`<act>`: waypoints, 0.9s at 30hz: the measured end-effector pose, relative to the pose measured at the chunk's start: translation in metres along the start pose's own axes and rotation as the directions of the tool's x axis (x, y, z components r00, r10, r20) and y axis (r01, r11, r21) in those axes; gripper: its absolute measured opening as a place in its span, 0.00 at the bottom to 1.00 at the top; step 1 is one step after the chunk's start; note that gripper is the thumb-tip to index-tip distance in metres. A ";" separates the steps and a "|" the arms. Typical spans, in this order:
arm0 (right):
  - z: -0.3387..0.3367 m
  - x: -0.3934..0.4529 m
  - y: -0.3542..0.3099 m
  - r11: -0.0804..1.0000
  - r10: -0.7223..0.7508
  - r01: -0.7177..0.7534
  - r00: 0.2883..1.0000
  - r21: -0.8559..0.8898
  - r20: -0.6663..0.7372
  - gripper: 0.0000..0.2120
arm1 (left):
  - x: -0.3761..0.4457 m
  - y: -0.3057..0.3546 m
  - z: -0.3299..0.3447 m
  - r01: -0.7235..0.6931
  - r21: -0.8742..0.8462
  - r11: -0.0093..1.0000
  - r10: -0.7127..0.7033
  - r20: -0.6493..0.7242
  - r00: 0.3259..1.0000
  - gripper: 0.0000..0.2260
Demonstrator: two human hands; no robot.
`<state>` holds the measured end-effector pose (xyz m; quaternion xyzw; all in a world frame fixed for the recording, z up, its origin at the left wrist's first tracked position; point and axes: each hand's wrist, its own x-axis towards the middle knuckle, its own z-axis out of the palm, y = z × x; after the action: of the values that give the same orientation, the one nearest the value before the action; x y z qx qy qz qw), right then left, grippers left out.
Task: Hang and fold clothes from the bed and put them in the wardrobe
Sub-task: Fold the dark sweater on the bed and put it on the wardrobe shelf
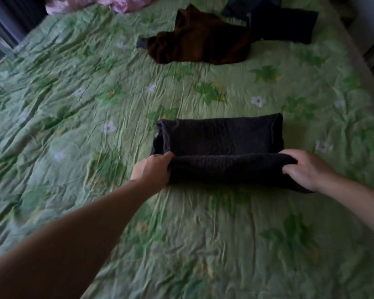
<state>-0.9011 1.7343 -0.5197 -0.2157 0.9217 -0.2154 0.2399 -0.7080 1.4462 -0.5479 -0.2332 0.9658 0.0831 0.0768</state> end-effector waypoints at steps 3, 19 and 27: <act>-0.015 0.016 -0.016 0.999 0.026 -0.029 0.996 -0.035 -0.083 0.11 | 0.023 -0.008 -0.021 0.029 -0.032 0.999 -0.032 -0.078 0.996 0.11; -0.055 0.171 -0.023 0.990 0.058 -0.084 0.973 -0.109 -0.224 0.05 | 0.164 -0.007 -0.040 -0.027 -0.063 0.998 0.000 -0.398 0.917 0.16; 0.042 0.165 -0.028 0.811 -0.422 0.322 0.900 -0.489 -0.108 0.29 | 0.157 0.052 0.048 -0.054 -0.007 0.999 0.054 0.004 0.999 0.32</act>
<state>-1.0009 1.6171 -0.5966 -0.4191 0.9055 -0.0558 0.0355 -0.8648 1.4328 -0.6173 -0.2071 0.9713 0.0889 0.0758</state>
